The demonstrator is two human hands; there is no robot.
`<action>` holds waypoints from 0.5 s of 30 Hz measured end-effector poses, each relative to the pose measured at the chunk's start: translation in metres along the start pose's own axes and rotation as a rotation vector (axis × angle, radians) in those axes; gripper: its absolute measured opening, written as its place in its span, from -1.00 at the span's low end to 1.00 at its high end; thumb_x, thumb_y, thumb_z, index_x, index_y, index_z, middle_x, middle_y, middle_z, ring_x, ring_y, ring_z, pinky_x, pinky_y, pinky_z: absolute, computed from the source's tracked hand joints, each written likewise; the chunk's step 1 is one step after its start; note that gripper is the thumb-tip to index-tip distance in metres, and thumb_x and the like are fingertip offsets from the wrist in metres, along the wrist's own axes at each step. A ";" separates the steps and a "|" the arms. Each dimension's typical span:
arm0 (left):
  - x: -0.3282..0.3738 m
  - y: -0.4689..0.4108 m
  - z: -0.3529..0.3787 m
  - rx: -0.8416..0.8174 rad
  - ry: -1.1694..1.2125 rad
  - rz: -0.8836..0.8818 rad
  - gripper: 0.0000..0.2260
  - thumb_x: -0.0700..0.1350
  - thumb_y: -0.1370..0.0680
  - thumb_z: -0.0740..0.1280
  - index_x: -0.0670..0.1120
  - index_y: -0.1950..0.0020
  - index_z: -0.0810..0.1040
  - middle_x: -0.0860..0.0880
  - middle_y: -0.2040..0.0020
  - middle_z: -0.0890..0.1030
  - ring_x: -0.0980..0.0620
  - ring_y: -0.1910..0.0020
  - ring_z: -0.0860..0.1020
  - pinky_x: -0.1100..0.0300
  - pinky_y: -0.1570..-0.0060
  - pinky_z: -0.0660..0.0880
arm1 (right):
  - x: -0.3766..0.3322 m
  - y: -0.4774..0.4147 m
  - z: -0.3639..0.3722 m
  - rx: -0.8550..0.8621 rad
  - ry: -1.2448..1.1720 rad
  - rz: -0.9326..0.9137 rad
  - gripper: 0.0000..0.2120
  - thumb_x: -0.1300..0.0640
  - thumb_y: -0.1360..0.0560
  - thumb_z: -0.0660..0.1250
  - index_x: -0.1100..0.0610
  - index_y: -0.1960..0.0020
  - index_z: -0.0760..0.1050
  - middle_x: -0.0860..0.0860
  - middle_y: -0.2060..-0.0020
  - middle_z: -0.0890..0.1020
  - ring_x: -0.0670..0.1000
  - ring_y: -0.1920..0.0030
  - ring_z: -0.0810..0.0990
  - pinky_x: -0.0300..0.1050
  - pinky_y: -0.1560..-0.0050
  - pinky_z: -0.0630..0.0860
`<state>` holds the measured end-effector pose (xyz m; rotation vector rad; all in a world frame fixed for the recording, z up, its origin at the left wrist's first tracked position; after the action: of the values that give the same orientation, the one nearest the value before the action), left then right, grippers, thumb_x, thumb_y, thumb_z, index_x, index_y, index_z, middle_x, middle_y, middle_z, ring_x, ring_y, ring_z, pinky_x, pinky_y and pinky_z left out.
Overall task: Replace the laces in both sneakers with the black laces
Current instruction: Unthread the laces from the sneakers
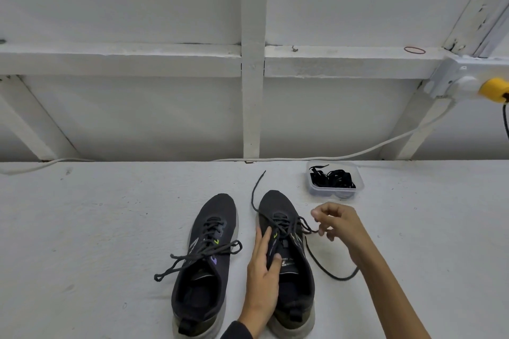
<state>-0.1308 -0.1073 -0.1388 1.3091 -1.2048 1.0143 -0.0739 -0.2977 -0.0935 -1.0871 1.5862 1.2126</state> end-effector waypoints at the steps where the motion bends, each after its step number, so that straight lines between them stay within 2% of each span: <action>1: -0.001 0.000 0.000 0.004 0.002 0.000 -0.50 -0.31 -0.62 0.19 0.10 -0.49 0.27 0.23 -0.52 0.10 0.23 -0.52 0.09 0.31 -0.47 0.09 | -0.002 0.001 -0.001 -0.034 0.040 0.002 -0.88 0.22 -0.48 0.44 0.24 0.20 0.60 0.05 0.33 0.59 0.00 0.43 0.51 -0.23 0.45 0.32; 4: 0.000 -0.001 0.000 0.015 0.002 0.003 -0.50 -0.32 -0.62 0.20 0.12 -0.46 0.28 0.34 -0.45 0.13 0.25 -0.51 0.10 0.27 -0.49 0.09 | 0.004 0.009 0.013 -0.167 0.155 0.041 -0.89 0.17 -0.43 0.50 0.21 0.21 0.65 0.05 0.35 0.64 -0.01 0.45 0.53 -0.26 0.49 0.31; 6: 0.000 -0.001 0.000 0.016 -0.004 0.007 -0.49 -0.32 -0.61 0.20 0.12 -0.47 0.27 0.38 -0.41 0.14 0.26 -0.51 0.11 0.25 -0.50 0.11 | 0.012 0.015 0.024 -0.186 0.155 0.053 -0.89 0.15 -0.40 0.53 0.20 0.21 0.67 0.09 0.36 0.66 0.00 0.45 0.53 -0.27 0.50 0.31; 11: 0.000 -0.001 0.000 0.018 -0.012 0.004 -0.50 -0.31 -0.62 0.19 0.09 -0.49 0.26 0.23 -0.51 0.11 0.25 -0.51 0.10 0.26 -0.50 0.10 | 0.010 0.018 0.032 -0.144 0.084 0.007 -0.92 0.23 -0.42 0.49 0.19 0.25 0.67 0.15 0.34 0.64 -0.02 0.46 0.50 -0.25 0.46 0.31; 13: 0.000 -0.001 0.000 0.015 -0.026 0.010 -0.50 -0.31 -0.62 0.20 0.09 -0.49 0.26 0.23 -0.51 0.11 0.24 -0.51 0.10 0.29 -0.48 0.08 | 0.004 0.013 0.025 -0.066 0.065 -0.020 -0.90 0.27 -0.43 0.45 0.21 0.26 0.64 0.13 0.37 0.61 -0.02 0.46 0.49 -0.23 0.45 0.28; 15: 0.000 -0.001 0.000 0.006 -0.032 0.007 -0.50 -0.30 -0.62 0.20 0.07 -0.50 0.26 0.25 -0.50 0.11 0.26 -0.51 0.09 0.33 -0.47 0.07 | 0.003 0.009 0.013 0.087 -0.005 -0.035 -0.89 0.27 -0.45 0.42 0.22 0.26 0.61 0.09 0.39 0.59 -0.01 0.44 0.47 -0.21 0.43 0.26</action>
<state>-0.1299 -0.1075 -0.1393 1.3314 -1.2325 1.0061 -0.0814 -0.2835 -0.0961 -1.0516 1.5948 1.1118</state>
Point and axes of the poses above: each hand's wrist, its own y-axis away from the middle knuckle, its own z-axis out of the palm, x = y × z, the point moved 5 cm from there along -y, towards the middle knuckle
